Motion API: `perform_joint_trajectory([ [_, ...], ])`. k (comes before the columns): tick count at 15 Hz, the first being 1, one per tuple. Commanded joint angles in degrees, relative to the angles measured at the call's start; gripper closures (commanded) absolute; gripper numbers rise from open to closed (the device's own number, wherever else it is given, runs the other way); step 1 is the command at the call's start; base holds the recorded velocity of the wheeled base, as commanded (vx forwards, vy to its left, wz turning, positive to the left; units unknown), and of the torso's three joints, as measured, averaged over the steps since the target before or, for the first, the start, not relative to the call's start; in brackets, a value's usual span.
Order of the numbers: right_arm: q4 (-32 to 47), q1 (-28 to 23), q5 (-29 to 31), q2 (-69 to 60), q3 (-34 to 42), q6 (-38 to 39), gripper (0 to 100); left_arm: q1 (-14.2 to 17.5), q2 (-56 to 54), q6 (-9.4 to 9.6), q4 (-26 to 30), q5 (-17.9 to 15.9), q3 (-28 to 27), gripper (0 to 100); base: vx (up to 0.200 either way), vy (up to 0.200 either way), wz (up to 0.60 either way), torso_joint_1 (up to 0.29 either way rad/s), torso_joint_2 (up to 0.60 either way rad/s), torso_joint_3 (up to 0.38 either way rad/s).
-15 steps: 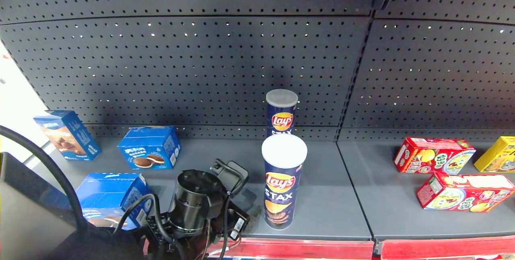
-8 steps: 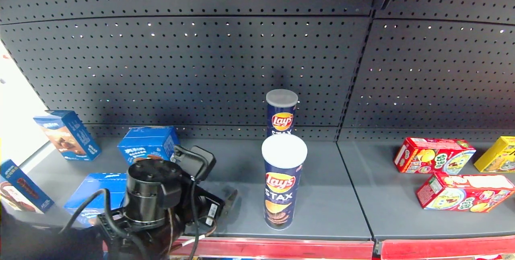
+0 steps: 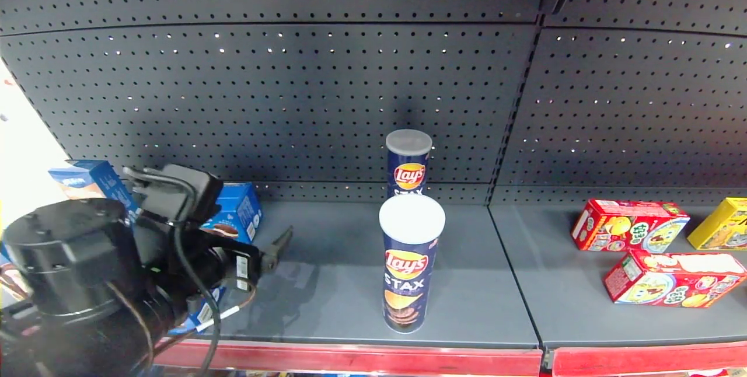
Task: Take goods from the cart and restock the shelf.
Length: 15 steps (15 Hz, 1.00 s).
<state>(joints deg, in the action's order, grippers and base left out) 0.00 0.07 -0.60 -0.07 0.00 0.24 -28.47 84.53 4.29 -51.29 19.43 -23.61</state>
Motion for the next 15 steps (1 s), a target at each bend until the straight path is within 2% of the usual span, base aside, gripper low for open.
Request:
perform_joint_trajectory([
  [1, 0.00, 0.01, -0.02, 0.07, 0.00, 0.02, 0, 3.33, -7.36, 0.02, 0.05, -0.18, -2.23, 0, 0.000, 0.000, 0.00, 0.000, 0.00, 0.000],
  [3, 0.00, 0.01, -0.02, 0.07, 0.00, 0.02, 0, 5.53, -12.64, 0.28, 0.49, -0.18, -1.44, 0, 0.000, 0.000, 0.00, 0.000, 0.00, 0.000],
  [4, 0.00, 0.01, -0.02, 0.07, 0.00, 0.02, 0, 8.25, -16.33, 0.81, 0.49, -0.18, -0.03, 0, 0.000, 0.000, 0.00, 0.000, 0.00, 0.000],
  [6, 0.00, 0.01, -0.02, 0.07, 0.00, -0.07, 0, 16.60, -26.26, 1.07, 1.45, -1.33, 4.37, 0, 0.000, 0.000, 0.00, 0.000, 0.00, 0.000],
  [7, 0.00, 0.01, -0.02, 0.07, 0.00, 0.02, 0, 18.88, -32.15, 1.51, 2.51, -1.94, 6.74, 0, 0.000, 0.000, 0.00, 0.000, 0.00, 0.000],
  [8, 0.00, 0.01, -0.02, 0.07, 0.00, 0.02, 0, 20.55, -38.39, 2.83, 3.91, -1.94, 9.11, 0, 0.000, 0.000, 0.00, 0.000, 0.00, 0.000],
  [9, 0.00, 0.01, -0.02, 0.07, 0.00, -0.07, 0, 21.26, -41.38, 2.83, 4.53, -1.85, 10.17, 0, 0.000, 0.000, 0.00, 0.000, 0.00, 0.000],
  [10, 0.00, 0.01, -0.02, 0.07, 0.00, 0.02, 0, 21.35, -48.05, 2.83, 8.13, -1.50, 10.96, 0, 0.000, 0.000, 0.00, 0.000, 0.00, 0.000],
  [12, 0.00, 0.01, -0.02, 0.07, 0.00, 0.02, 0, 21.35, -58.51, 2.56, 19.56, -0.62, 10.61, 0, 0.000, 0.000, 0.00, 0.000, 0.00, 0.000],
  [13, 0.00, 0.01, -0.02, 0.07, 0.00, 0.02, 0, 21.35, -58.51, 2.56, 19.56, -0.62, 10.61, 0, 0.000, 0.000, 0.00, 0.000, 0.00, 0.000],
  [15, 0.00, -0.07, -0.02, 0.07, 0.00, 0.02, 0, 21.35, -77.50, 2.65, 43.64, -0.54, 7.97, 0, 0.000, 0.000, 0.00, 0.000, 0.00, 0.000],
])
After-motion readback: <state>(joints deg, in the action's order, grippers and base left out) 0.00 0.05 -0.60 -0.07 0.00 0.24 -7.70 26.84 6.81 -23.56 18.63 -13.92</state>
